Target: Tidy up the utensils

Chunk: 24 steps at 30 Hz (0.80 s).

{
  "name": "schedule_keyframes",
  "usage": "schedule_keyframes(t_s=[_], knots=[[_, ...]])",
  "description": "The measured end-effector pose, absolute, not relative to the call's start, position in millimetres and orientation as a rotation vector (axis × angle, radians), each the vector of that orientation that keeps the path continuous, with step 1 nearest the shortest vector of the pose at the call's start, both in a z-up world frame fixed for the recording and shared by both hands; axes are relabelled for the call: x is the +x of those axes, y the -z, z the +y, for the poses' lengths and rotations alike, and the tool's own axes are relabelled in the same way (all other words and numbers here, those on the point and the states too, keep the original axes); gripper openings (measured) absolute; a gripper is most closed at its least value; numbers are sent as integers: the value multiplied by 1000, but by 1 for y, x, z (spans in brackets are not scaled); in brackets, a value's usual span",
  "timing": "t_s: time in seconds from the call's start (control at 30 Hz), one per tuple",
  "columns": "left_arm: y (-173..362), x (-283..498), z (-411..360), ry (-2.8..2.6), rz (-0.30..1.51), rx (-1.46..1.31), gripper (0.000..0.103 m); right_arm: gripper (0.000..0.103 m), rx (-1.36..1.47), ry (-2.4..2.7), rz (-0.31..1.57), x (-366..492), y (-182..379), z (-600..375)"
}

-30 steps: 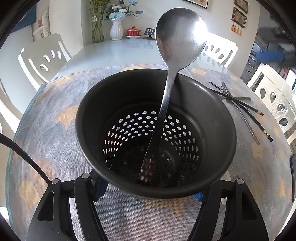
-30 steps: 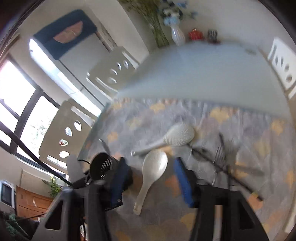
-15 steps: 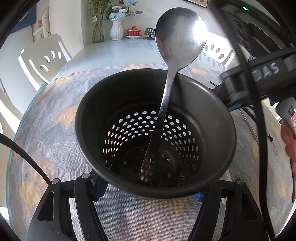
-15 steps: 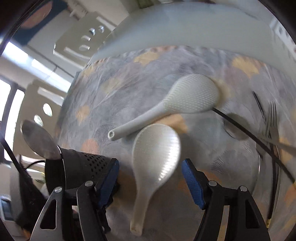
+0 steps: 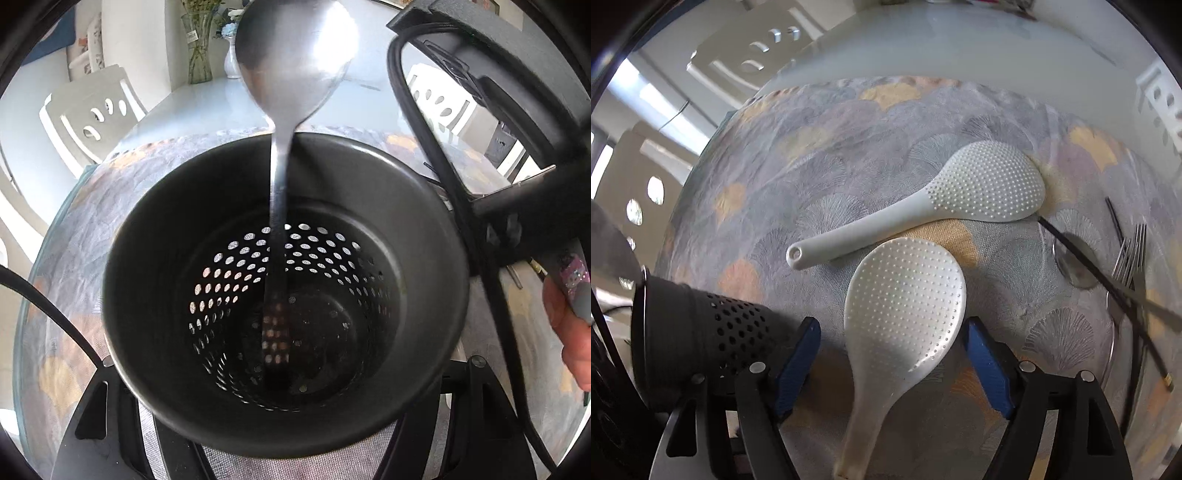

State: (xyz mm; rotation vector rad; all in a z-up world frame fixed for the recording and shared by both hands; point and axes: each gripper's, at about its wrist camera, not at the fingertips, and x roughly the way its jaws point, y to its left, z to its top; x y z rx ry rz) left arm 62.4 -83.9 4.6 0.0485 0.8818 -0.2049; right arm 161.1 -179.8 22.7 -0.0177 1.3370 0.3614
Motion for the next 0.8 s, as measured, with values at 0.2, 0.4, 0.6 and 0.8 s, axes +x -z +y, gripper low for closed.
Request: schedule_keyframes(t_s=[0.2,0.4,0.6,0.8], knots=[[-5,59,-82,206,882,49,69,52,-150,-364,1282,143,-24,-185],[-6,59,-80,206,882,48,69,48,-74,-405,1306,121,-27,-228],[-6,59,-80,205,883,50,69,48,50,-441,1310,96,-31,-263],[-6,59,-77,205,883,52,69,48,149,-477,1232,91,-57,-275]])
